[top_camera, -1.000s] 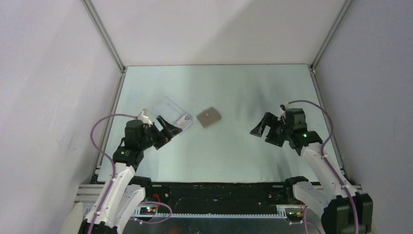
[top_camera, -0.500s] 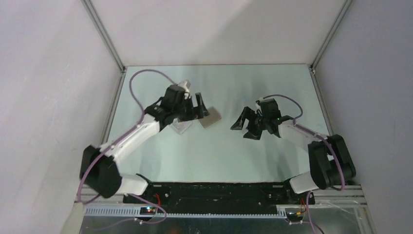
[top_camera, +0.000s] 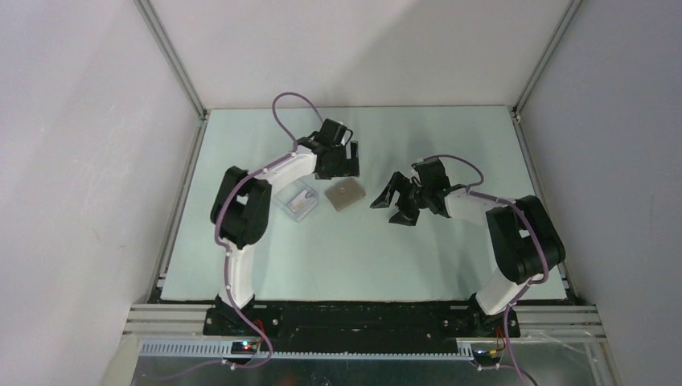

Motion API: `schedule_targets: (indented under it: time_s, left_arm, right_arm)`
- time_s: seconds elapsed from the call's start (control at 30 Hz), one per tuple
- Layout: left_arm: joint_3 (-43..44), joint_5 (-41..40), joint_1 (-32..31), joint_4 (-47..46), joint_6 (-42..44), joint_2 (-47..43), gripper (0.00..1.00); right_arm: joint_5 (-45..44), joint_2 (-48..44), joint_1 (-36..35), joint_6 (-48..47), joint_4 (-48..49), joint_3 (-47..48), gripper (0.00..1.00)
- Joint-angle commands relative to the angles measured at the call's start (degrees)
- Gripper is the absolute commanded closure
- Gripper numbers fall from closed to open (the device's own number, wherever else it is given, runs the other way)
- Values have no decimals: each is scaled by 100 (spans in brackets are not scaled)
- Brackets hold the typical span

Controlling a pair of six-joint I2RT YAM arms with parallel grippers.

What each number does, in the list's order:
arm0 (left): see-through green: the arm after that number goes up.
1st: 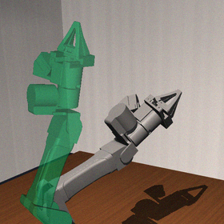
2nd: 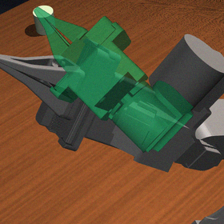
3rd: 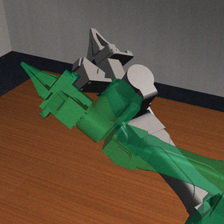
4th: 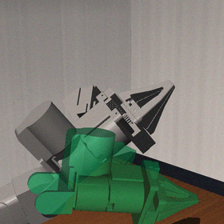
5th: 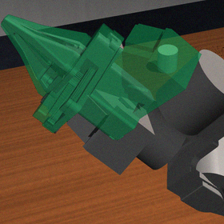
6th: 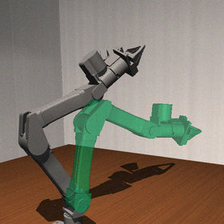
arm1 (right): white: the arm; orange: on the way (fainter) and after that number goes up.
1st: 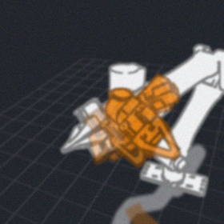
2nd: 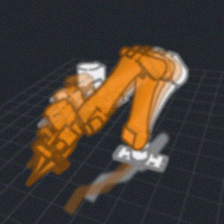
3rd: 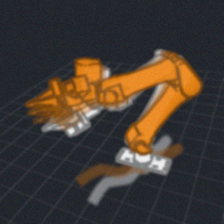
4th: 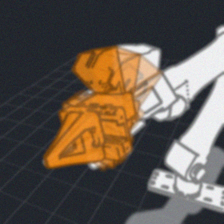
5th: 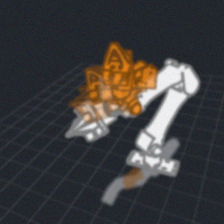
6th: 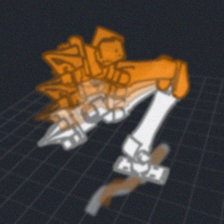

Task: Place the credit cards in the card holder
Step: Open the card holder at the center of the board.

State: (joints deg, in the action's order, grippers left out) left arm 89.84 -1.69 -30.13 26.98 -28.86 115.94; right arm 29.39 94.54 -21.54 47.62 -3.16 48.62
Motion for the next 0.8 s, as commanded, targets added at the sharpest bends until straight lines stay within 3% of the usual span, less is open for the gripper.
schedule_targets:
  time_s: [0.0,0.33,0.57,0.77]
  left_arm:
    - [438,300,214,199,-24,370,8]
    - [-91,1672,281,237,-541,439,25]
    - [-1099,1843,35,23,-1161,-460,25]
    - [-1676,1968,-252,-376,-1509,-820,25]
  right_arm:
    - [-15,185,-43,184,224,200,14]
    - [-330,102,-48,120,-243,200,18]
    - [-412,164,-60,328,-320,61,37]
    - [-94,340,-70,561,474,-136,41]
